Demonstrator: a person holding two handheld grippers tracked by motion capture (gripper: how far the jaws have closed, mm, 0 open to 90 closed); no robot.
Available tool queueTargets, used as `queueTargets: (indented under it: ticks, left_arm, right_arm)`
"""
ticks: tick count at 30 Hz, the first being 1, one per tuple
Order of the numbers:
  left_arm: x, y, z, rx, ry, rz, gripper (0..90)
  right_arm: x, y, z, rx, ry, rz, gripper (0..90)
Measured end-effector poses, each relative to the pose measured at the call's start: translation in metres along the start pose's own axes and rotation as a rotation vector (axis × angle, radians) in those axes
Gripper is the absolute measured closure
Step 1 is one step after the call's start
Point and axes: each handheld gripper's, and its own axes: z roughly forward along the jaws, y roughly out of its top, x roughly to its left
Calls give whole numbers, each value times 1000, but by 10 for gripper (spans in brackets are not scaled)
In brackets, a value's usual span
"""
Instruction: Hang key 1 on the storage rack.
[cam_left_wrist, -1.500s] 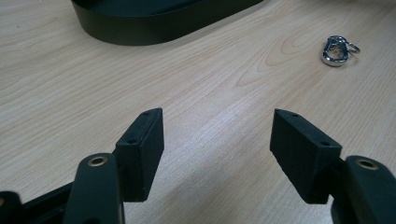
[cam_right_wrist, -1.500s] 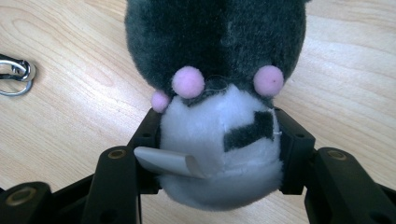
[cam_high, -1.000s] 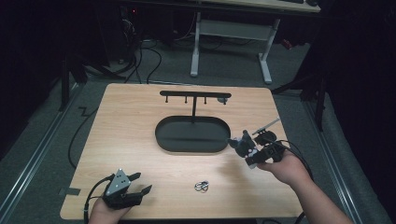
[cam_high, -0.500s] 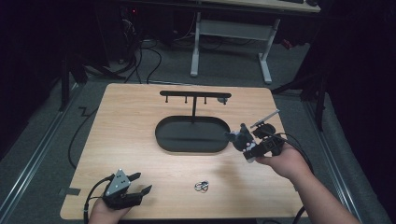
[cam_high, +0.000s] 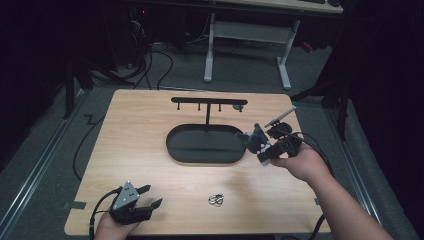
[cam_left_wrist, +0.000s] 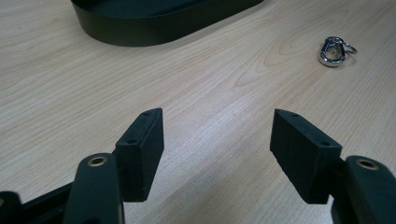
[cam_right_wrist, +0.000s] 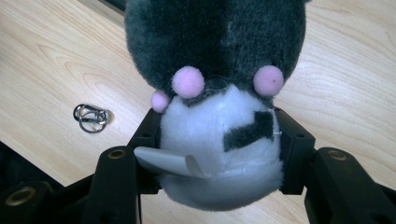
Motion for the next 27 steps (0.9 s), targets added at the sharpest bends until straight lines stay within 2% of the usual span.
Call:
queueTargets:
  ticks: [6,19,27]
  left_arm:
    - [0,0,0,0,-1,-1,357]
    - [0,-1,-1,2,-2,2,357]
    - [1,-1,-1,-1,0,2,357]
  right_arm:
    - [1,8,-4,-11,-4,-8,475]
    - [-4,24,-15,-19,-1,23,476]
    - [-1,32,-14,-6,-2,6,476]
